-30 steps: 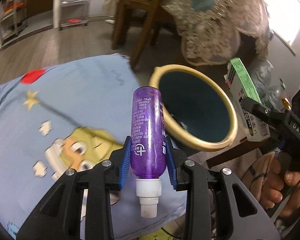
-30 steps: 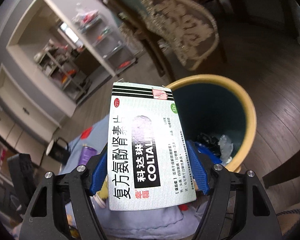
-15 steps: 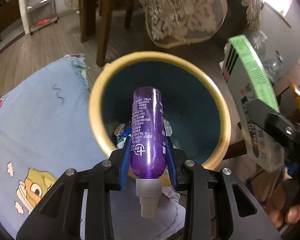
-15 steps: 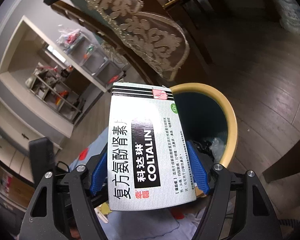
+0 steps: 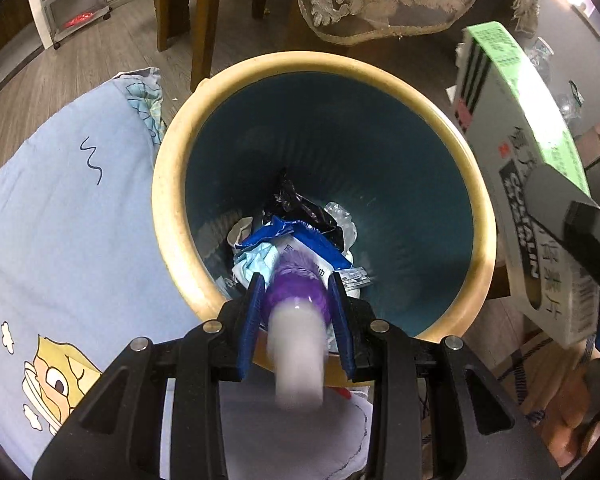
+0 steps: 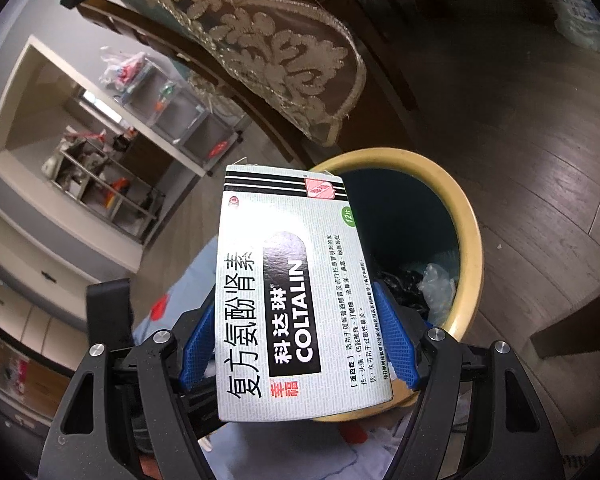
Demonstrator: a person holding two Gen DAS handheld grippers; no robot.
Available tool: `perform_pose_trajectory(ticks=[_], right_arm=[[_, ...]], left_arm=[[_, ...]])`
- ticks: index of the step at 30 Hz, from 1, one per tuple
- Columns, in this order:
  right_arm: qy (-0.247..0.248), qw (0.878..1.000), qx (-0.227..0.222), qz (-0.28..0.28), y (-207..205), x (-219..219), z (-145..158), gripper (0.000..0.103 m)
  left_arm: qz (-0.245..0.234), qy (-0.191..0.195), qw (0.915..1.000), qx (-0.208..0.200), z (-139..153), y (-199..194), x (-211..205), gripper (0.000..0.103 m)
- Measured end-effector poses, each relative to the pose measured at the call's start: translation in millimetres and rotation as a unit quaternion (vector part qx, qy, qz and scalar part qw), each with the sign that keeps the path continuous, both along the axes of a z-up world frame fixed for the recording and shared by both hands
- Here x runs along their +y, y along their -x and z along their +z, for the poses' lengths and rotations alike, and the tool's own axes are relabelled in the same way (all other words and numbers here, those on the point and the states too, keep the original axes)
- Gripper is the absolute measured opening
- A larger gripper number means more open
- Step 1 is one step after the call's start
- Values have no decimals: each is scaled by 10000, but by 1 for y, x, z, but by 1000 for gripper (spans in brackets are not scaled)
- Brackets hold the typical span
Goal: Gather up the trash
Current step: 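Open the left tool to drop the bottle while the right tool releases the box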
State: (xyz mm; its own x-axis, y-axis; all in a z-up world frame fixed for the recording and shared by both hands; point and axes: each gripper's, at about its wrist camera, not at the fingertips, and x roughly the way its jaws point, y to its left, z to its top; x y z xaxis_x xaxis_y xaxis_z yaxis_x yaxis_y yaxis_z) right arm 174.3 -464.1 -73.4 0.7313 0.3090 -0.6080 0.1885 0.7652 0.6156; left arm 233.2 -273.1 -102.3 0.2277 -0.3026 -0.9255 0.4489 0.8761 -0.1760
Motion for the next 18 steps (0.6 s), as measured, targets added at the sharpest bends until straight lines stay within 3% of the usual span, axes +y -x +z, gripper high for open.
perform_pose_trajectory(ticks=[11, 12, 16, 18], right_arm=[[140, 9997, 189, 79, -7, 6, -8, 74], [155, 9996, 201, 81, -8, 6, -9, 74], [272, 9992, 279, 86, -12, 9, -12, 74], [334, 9988, 342, 107, -15, 11, -15, 74]], left_arm=[[145, 299, 9994, -99, 6, 7, 11, 33], [179, 344, 9992, -115, 7, 7, 14, 35], [442, 504, 9971, -357, 20, 15, 33, 63], [512, 507, 9965, -424, 24, 19, 39, 64]])
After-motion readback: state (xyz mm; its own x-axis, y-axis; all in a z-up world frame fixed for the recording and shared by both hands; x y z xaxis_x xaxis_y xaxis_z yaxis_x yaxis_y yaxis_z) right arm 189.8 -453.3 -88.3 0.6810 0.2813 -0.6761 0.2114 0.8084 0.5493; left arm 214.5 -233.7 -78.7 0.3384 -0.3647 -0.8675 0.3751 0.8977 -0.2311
